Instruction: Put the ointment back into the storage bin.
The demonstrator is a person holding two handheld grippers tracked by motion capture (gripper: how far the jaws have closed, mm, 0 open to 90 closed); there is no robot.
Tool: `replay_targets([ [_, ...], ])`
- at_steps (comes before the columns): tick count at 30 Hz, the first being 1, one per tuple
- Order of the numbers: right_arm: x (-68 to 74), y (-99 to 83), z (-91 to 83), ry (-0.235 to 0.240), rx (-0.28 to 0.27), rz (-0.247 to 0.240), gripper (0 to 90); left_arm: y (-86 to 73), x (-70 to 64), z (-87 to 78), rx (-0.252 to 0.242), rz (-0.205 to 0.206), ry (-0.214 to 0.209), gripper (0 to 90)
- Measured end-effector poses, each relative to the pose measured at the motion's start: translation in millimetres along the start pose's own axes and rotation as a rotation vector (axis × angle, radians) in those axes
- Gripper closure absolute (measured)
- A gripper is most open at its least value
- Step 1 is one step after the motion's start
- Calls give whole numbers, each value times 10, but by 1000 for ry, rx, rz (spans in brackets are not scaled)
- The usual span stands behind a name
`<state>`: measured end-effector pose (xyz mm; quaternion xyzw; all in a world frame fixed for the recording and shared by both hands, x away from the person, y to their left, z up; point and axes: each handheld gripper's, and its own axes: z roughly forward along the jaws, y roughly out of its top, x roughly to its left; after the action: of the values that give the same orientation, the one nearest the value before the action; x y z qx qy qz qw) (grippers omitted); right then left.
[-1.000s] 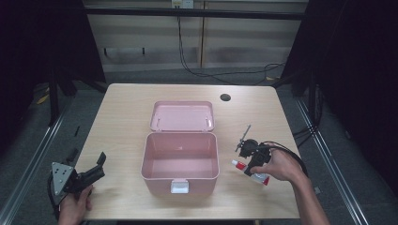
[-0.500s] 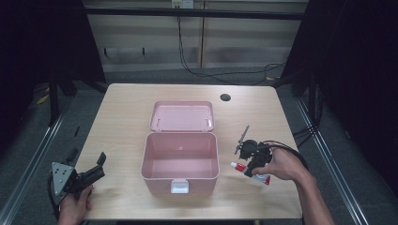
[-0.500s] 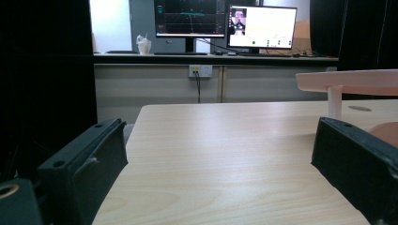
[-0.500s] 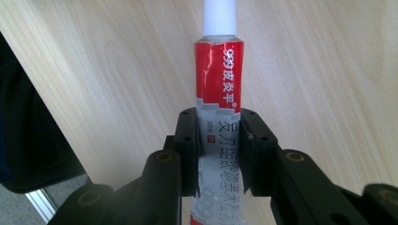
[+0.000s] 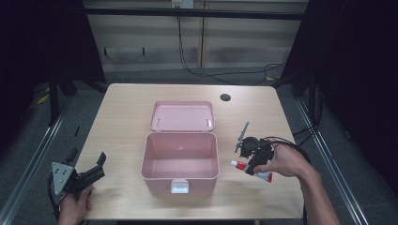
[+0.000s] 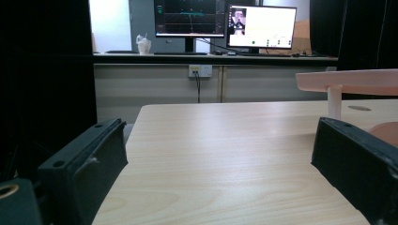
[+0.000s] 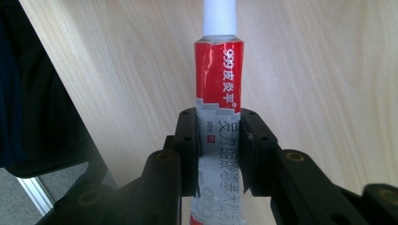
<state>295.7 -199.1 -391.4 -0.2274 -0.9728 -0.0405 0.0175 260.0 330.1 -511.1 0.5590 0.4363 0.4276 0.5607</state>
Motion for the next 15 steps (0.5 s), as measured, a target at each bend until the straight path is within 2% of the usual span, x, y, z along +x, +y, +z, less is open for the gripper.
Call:
replay_targets([
  [8, 30, 22, -162, -25, -16, -7, 713, 0, 0, 0, 0, 0, 0, 34],
  [15, 29, -1, -340, -32, -65, -7, 713, 0, -2, 2, -1, -1, 1, 34],
])
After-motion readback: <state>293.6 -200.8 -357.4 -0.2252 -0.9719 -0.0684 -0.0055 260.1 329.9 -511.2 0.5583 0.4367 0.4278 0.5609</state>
